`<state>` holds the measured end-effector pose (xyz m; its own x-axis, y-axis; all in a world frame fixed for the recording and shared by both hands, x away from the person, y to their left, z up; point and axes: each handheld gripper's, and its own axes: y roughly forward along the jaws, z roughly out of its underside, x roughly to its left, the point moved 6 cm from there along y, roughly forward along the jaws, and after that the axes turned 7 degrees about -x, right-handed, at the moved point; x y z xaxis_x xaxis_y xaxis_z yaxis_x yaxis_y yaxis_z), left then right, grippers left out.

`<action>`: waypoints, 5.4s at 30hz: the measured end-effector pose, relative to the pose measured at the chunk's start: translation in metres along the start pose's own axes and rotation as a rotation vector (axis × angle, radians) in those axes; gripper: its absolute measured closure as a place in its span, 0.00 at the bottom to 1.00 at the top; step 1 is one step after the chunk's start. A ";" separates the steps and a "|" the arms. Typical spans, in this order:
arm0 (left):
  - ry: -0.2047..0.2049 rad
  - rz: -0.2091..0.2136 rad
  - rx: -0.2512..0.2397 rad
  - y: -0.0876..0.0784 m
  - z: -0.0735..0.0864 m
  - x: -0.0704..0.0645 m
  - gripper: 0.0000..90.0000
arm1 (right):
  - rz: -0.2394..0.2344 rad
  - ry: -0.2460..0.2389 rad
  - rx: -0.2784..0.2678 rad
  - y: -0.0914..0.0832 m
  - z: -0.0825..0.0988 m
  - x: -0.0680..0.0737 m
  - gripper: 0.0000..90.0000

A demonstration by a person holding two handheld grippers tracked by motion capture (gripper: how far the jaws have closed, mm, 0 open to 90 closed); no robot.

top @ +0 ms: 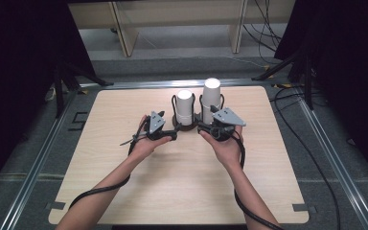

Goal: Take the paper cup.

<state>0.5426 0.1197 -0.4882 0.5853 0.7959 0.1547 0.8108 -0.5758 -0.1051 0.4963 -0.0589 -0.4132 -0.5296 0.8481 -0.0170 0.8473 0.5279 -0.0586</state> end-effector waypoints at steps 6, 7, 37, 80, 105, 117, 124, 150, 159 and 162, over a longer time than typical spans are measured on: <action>0.000 0.005 0.013 0.009 0.002 -0.001 0.16 | -0.003 -0.015 -0.003 0.018 -0.006 0.003 0.35; 0.005 0.007 0.018 0.011 0.002 -0.001 0.16 | -0.011 0.001 0.006 0.022 -0.007 0.005 0.35; -0.038 0.026 0.096 0.046 0.019 -0.002 0.26 | 0.019 -0.074 0.095 0.104 -0.008 0.006 0.38; -0.019 0.039 0.104 0.054 0.019 0.000 0.29 | 0.077 -0.013 0.128 0.119 0.006 0.007 0.40; 0.010 0.058 0.140 0.055 0.021 0.002 0.26 | 0.079 0.000 0.140 0.124 0.011 0.007 0.38; -0.005 0.076 0.155 0.056 0.022 0.004 0.25 | 0.089 0.003 0.130 0.123 0.009 0.008 0.39; -0.045 0.078 0.140 0.057 0.021 0.003 0.25 | 0.087 0.034 0.125 0.121 0.008 0.009 0.40; -0.045 0.092 0.151 0.058 0.022 0.006 0.26 | 0.070 0.019 0.109 0.123 0.005 0.009 0.39; -0.037 0.091 0.149 0.057 0.022 0.006 0.26 | 0.073 0.019 0.107 0.121 0.005 0.012 0.41; -0.032 0.093 0.150 0.057 0.022 0.006 0.26 | 0.074 0.031 0.110 0.121 0.004 0.012 0.41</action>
<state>0.5923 0.0959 -0.5147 0.6554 0.7478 0.1060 0.7437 -0.6145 -0.2631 0.5924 0.0147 -0.4245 -0.4628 0.8864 0.0056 0.8735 0.4572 -0.1673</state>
